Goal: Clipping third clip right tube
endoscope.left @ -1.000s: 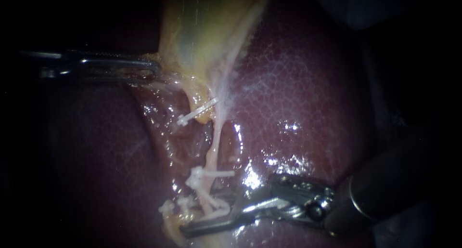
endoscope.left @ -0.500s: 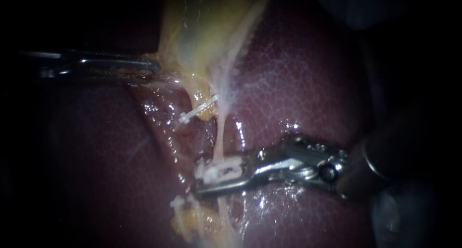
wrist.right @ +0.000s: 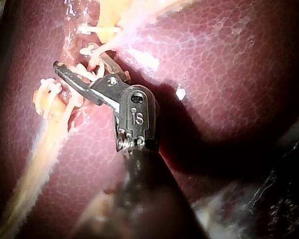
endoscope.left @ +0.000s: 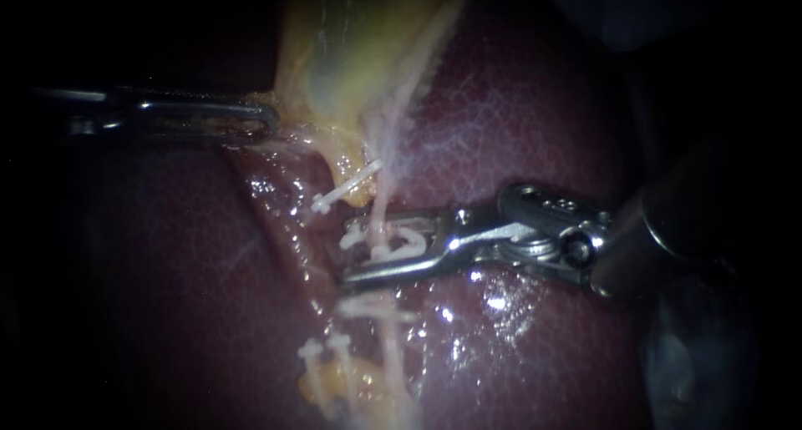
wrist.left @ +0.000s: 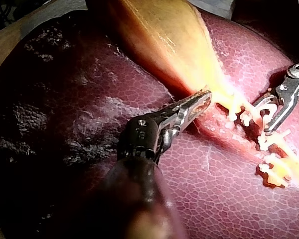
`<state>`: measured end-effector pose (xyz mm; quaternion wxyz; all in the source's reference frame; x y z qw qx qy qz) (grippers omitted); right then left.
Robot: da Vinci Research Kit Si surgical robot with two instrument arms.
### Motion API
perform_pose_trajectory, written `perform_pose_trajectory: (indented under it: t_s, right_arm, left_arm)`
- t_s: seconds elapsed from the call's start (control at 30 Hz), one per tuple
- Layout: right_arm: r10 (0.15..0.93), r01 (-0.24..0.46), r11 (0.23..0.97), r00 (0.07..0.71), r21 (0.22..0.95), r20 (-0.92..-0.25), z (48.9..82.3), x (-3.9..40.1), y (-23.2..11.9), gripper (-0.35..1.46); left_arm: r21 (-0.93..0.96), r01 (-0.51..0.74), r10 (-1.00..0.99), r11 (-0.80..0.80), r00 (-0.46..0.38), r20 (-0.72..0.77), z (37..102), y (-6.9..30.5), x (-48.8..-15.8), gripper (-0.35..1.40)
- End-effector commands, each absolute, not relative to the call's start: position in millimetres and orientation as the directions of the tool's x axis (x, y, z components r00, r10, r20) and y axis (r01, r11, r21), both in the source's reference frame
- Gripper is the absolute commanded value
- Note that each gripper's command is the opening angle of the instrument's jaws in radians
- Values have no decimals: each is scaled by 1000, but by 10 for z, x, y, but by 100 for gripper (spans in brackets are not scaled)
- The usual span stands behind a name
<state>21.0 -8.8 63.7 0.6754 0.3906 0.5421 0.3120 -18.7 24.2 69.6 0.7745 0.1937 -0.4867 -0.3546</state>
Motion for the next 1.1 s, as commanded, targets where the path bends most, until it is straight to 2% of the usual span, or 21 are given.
perform_pose_trajectory:
  t_s: [0.03, 0.17, 0.3, 0.43, 0.57, 0.67, 0.83, 0.9, 1.1]
  right_arm:
    - [845, 2, 499, 219, 866, -488, 639, 209, -87, 50]
    - [847, -2, 499, 214, 867, -487, 644, 206, -81, 50]
    - [837, 4, 500, 253, 866, -485, 647, 202, -82, 50]
    - [837, 1, 500, 257, 866, -484, 650, 204, -79, 50]
    - [851, 20, 488, 212, 873, -481, 653, 207, -74, 50]
    - [884, 59, 436, 157, 898, -440, 653, 207, -71, 50]
    - [950, 176, 270, 112, 947, -292, 654, 212, -74, 49]
    - [963, 149, 234, 103, 961, -251, 651, 214, -76, 49]
    - [966, 162, 211, 118, 964, -232, 632, 219, -76, 48]
  left_arm:
    - [645, 361, -738, 674, 275, 617, 696, 242, -187, -35]
    - [645, 361, -738, 674, 275, 617, 696, 242, -187, -35]
    - [645, 361, -737, 674, 275, 617, 697, 241, -187, -35]
    - [644, 361, -737, 674, 275, 617, 697, 241, -187, -35]
    - [644, 361, -737, 674, 275, 617, 698, 241, -187, -35]
    - [644, 361, -737, 674, 275, 617, 698, 241, -187, -35]
    - [644, 361, -737, 674, 275, 617, 698, 241, -187, -35]
    - [644, 361, -737, 674, 275, 617, 698, 241, -187, -35]
    - [644, 361, -737, 674, 275, 617, 697, 241, -187, -35]
